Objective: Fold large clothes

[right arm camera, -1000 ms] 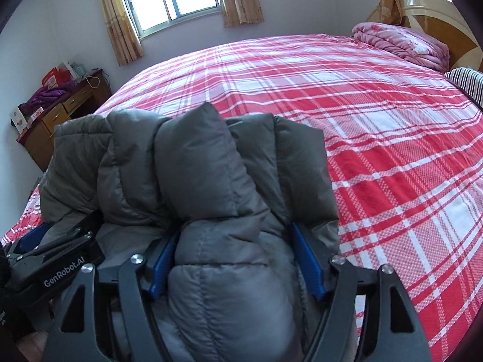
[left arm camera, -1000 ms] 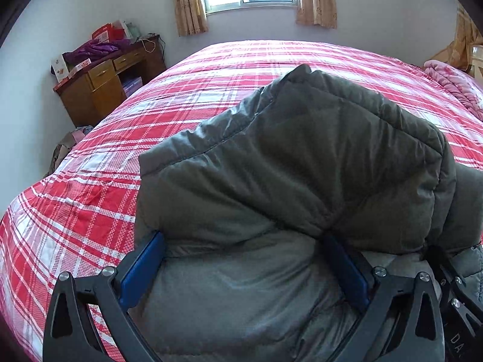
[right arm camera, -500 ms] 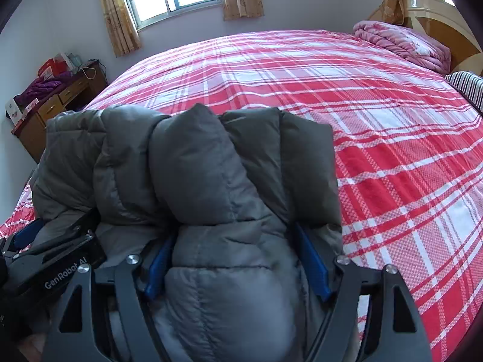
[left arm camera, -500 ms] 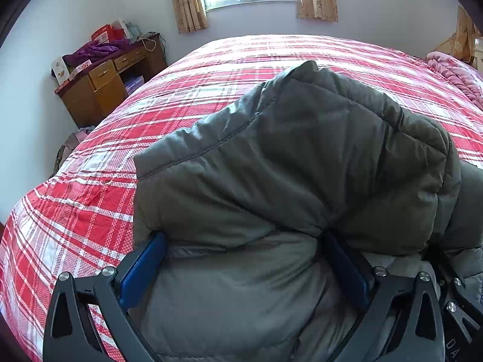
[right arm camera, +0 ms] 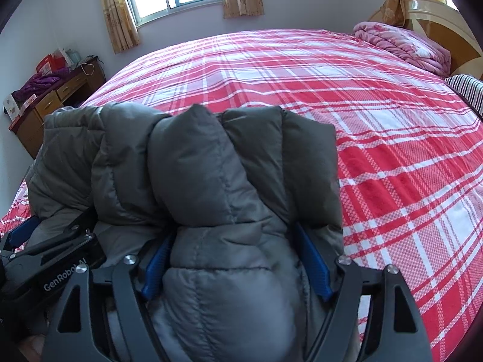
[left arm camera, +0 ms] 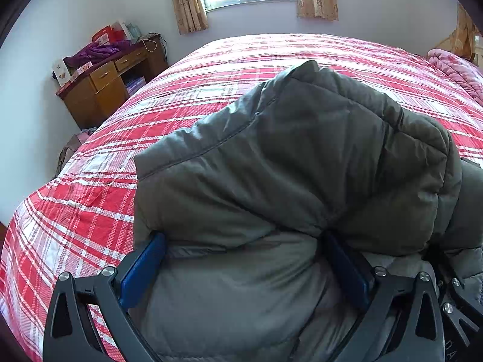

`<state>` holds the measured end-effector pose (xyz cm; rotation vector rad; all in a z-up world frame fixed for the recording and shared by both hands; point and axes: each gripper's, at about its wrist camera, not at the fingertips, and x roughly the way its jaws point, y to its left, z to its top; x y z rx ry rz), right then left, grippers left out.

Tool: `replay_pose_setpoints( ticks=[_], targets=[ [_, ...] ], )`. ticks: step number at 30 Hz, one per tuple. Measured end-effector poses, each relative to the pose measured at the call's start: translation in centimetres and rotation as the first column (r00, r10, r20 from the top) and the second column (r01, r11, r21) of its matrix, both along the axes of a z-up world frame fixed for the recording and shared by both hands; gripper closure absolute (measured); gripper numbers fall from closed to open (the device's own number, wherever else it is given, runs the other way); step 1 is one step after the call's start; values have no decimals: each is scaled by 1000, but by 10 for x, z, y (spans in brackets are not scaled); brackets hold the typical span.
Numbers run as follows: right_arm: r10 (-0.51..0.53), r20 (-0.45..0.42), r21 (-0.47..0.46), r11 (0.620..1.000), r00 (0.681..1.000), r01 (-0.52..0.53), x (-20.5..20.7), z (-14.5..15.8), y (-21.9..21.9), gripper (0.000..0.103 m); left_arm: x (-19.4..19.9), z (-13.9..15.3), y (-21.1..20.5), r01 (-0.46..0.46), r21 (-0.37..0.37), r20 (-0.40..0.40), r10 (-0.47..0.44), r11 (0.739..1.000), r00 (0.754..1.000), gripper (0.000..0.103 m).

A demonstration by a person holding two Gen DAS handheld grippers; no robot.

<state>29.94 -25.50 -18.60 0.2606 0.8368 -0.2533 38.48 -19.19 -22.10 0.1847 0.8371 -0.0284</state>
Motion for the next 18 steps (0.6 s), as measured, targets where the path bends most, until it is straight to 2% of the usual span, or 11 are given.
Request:
replay_pose_setpoints(
  ticks=[6, 10, 12, 15, 17, 18],
  targets=[
    [0, 1, 2, 1000, 1000, 0, 1, 0, 1, 23, -2, 2, -2, 1, 7, 1, -1, 1000, 1000, 0],
    [5, 1, 19, 1000, 1000, -5, -1, 5, -1, 23, -4, 18, 8, 18, -48, -38, -20, 999, 999, 1],
    [3, 22, 57, 998, 1000, -4, -9, 18, -7, 24, -9, 41, 23, 6, -90, 22, -4, 996, 1000, 1],
    [-55, 131, 69, 997, 990, 47, -22, 54, -17, 24, -2, 71, 44, -59, -148, 111, 76, 987, 991, 1],
    [-49, 167, 60, 997, 985, 40, -14, 70, -18, 24, 13, 75, 52, -98, -162, 120, 118, 982, 986, 1],
    [-44, 171, 54, 998, 984, 35, -7, 72, -18, 26, 24, 70, 52, -107, -140, 100, 121, 984, 988, 1]
  ],
)
